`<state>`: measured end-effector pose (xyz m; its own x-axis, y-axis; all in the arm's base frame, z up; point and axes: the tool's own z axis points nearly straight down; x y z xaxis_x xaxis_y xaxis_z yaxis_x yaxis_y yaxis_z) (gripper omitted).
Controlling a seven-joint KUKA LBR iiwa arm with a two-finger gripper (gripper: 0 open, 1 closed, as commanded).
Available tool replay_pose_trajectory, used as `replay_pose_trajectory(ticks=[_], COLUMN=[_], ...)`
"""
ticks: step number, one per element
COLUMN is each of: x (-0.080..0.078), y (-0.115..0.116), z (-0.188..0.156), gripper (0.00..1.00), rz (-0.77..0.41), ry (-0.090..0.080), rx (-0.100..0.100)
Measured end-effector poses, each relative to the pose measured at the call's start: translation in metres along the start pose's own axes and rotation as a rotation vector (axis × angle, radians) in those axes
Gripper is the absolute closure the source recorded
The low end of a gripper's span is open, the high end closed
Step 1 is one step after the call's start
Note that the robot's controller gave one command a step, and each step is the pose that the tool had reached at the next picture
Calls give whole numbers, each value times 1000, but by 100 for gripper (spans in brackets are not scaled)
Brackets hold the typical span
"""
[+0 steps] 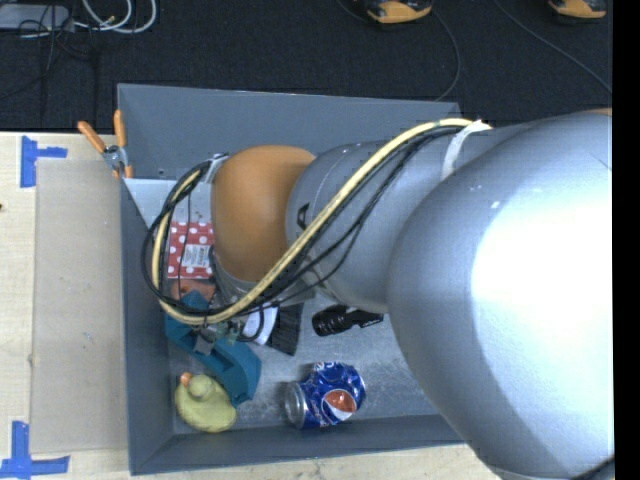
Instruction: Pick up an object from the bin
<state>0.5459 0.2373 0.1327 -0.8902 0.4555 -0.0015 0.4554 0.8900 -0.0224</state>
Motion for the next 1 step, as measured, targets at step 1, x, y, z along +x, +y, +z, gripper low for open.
replay_pose_trajectory(ticks=[1], x=[0], y=[0], z=[-19], gripper=[100], rz=[-1], ry=[-2], rx=[-3])
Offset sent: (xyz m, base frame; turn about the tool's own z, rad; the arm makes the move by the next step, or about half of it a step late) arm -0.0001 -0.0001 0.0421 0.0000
